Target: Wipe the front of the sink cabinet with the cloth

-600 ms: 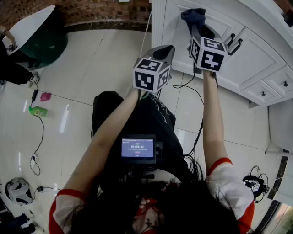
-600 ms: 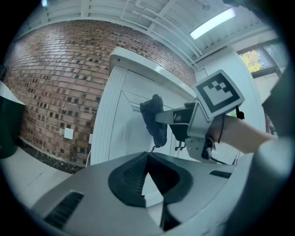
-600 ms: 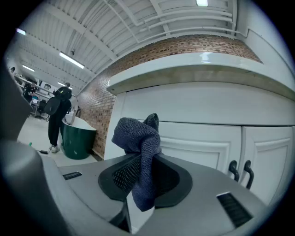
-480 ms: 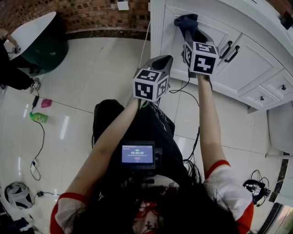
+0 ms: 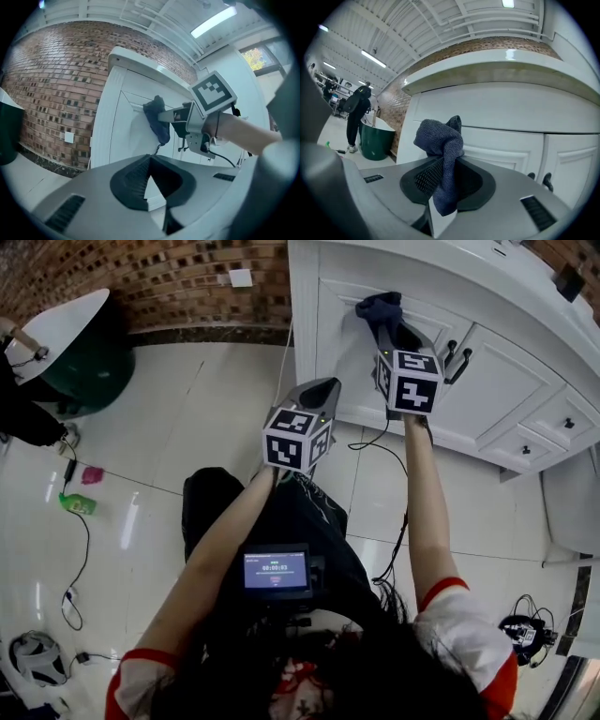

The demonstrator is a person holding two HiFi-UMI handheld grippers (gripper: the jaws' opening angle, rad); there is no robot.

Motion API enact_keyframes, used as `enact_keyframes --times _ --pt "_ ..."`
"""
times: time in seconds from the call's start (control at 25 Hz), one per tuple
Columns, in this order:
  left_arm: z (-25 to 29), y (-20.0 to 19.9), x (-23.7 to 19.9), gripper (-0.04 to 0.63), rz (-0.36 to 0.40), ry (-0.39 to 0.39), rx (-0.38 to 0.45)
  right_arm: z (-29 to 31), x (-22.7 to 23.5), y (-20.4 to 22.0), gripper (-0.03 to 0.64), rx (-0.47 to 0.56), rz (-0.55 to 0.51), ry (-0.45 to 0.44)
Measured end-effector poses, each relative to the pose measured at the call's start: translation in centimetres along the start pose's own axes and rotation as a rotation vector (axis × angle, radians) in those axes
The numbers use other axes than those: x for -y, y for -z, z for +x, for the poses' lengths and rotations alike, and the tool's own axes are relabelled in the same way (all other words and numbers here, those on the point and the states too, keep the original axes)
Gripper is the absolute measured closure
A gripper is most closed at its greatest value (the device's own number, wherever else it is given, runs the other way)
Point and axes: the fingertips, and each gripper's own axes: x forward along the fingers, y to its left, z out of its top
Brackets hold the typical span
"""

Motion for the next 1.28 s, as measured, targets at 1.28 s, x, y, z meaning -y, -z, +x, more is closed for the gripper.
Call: enact_keyframes --times 1.28 --pt "-5.7 -2.9 -1.1 0.560 0.016 -0.052 0.136 2.6 -9.9 3.1 0.529 -0.088 0.043 -0.173"
